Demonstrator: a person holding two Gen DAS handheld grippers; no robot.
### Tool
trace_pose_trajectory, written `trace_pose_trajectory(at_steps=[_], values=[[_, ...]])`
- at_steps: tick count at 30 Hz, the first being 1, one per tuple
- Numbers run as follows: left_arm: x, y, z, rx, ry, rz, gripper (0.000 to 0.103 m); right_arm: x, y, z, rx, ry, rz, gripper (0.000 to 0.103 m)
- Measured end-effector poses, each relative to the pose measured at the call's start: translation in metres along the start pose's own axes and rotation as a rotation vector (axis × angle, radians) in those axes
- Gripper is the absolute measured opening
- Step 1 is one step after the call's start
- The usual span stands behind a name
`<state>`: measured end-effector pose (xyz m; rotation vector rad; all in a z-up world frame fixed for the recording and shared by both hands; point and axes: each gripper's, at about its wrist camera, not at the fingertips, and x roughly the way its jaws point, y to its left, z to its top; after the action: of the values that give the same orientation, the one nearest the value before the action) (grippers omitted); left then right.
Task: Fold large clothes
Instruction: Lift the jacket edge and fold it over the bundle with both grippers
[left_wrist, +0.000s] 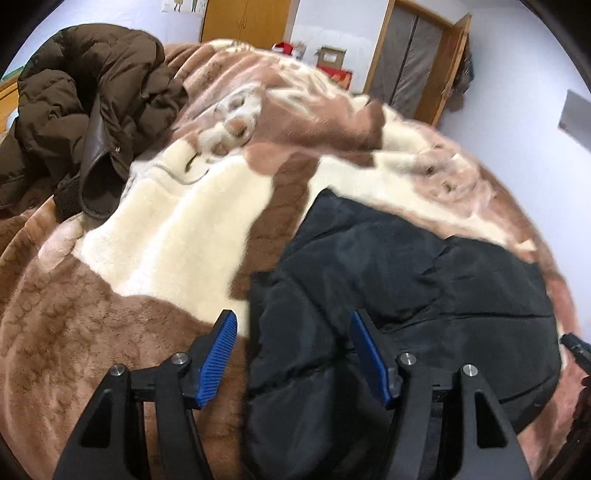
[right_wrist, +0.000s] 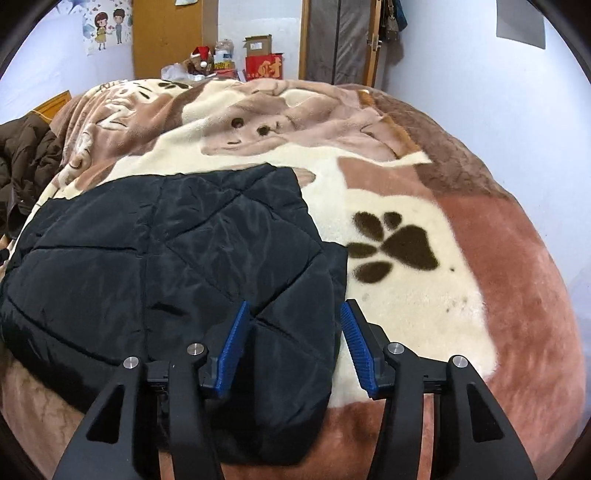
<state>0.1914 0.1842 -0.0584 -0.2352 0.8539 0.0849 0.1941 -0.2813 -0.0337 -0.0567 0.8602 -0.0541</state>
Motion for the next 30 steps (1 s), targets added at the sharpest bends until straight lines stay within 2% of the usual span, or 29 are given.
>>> trace_pose_trajectory(at_steps=[3, 6, 10, 17, 23, 30], values=[[0.027, 0.011, -0.010, -0.057, 0.075, -0.015, 0.069, 0.024, -0.010, -0.007, 0.064, 0.082, 0.000, 0.055], [0.035, 0.020, -0.018, -0.121, 0.085, -0.047, 0.077, 0.033, -0.018, -0.009, 0.106, 0.104, 0.032, 0.058], [0.046, 0.027, -0.020, -0.150, 0.116, -0.089, 0.082, 0.047, -0.026, -0.011, 0.147, 0.139, 0.087, 0.061], [0.064, 0.018, -0.012, -0.108, 0.152, -0.119, 0.082, 0.069, -0.043, -0.013, 0.254, 0.196, 0.213, 0.064], [0.080, 0.025, -0.004, -0.144, 0.193, -0.191, 0.084, 0.083, -0.049, -0.010, 0.302, 0.232, 0.299, 0.065], [0.076, 0.034, -0.020, -0.193, 0.204, -0.265, 0.083, 0.084, -0.058, -0.021, 0.349, 0.243, 0.398, 0.062]])
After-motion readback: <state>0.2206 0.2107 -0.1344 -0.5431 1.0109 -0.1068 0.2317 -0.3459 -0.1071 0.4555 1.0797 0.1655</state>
